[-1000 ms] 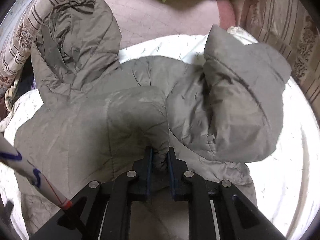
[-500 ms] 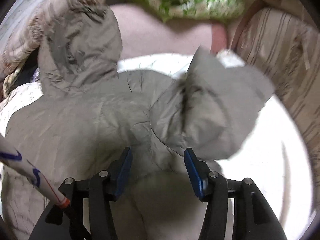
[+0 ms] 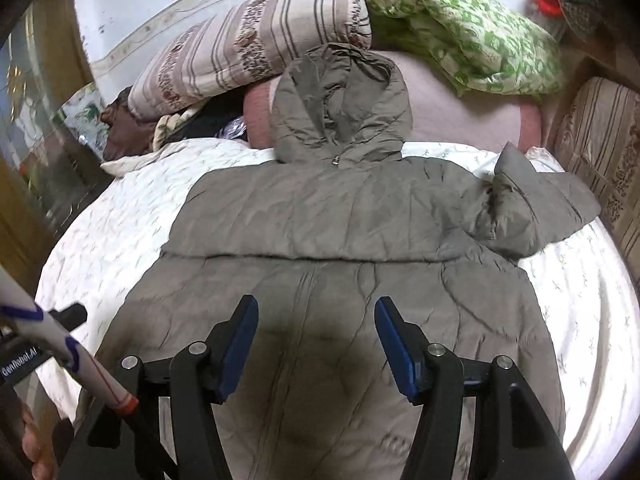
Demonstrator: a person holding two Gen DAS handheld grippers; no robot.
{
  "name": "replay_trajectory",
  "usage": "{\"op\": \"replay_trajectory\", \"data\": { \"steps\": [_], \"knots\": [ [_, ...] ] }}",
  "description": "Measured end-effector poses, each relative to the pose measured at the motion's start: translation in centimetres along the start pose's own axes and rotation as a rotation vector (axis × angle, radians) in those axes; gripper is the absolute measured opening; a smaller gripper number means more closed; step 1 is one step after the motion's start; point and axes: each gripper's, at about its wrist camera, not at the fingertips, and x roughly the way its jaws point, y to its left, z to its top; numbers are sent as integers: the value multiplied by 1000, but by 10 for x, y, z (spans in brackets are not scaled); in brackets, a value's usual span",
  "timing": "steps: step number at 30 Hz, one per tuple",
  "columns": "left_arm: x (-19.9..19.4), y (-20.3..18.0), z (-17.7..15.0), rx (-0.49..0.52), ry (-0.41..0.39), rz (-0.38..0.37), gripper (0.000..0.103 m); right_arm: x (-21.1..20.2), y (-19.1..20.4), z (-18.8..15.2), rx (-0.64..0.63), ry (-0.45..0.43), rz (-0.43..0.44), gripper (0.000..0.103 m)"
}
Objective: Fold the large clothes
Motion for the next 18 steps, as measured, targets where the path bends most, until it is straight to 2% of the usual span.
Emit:
{"op": "replay_trajectory", "data": {
  "steps": [3, 6, 10, 18],
  "knots": [
    [-10, -8, -5, 34, -7, -23, 63, -9, -2, -9, 14, 1, -20, 65],
    [-26, -13, -11, 50, -50, -52, 63, -14, -9, -19, 20, 8, -63, 65],
    [-38, -16, -12, 52, -98, -40, 63, -22, -20, -21, 49, 6, -72, 65],
    [-48, -15, -18, 15, -98, -27, 64, -30, -33, -24, 74, -14, -77, 65]
  ]
}}
